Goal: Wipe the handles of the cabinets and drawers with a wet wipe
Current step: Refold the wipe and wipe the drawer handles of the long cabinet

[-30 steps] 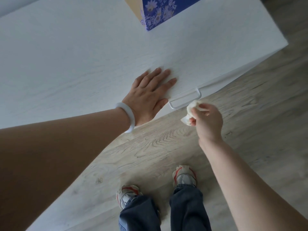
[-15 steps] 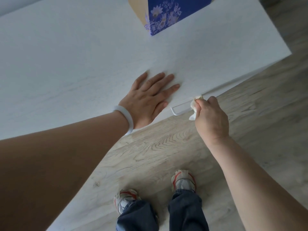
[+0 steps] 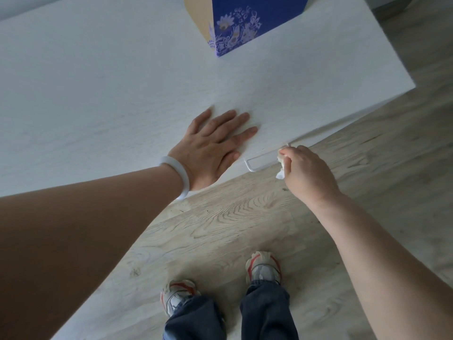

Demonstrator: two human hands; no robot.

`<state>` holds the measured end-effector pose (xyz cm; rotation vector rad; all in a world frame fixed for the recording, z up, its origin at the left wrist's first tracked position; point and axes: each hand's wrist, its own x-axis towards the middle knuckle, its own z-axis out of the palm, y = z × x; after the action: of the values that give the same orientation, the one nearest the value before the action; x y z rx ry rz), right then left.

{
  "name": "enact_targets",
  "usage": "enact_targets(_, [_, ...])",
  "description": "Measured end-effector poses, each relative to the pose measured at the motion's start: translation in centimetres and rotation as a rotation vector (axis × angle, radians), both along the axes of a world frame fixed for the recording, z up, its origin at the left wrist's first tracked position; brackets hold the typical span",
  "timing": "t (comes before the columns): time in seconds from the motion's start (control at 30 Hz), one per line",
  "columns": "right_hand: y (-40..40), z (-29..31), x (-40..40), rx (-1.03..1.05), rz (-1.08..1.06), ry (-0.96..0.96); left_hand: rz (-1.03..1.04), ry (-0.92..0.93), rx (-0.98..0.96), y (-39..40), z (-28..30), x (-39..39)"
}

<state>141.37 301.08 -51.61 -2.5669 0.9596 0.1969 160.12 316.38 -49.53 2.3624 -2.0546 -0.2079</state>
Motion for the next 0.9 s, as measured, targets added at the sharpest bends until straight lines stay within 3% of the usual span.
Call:
enact_targets(0.37, [7.4, 0.1, 2.5, 0.195, -0.129, -0.129, 0.001, -0.01, 0.004, 0.0, 0.1, 0.0])
enact_targets(0.53, [4.2, -0.3, 0.2, 0.011, -0.243, -0.14, 0.009, -0.009, -0.003, 0.1, 0.2, -0.1])
enact_targets(0.7, [8.1, -0.4, 2.4, 0.109, -0.149, -0.174, 0.003, -0.005, 0.0, 0.0, 0.0, 0.0])
enact_targets(0.9, [6.5, 0.0, 2.2, 0.153, -0.341, -0.255, 0.001, -0.009, -0.001, 0.0, 0.0, -0.1])
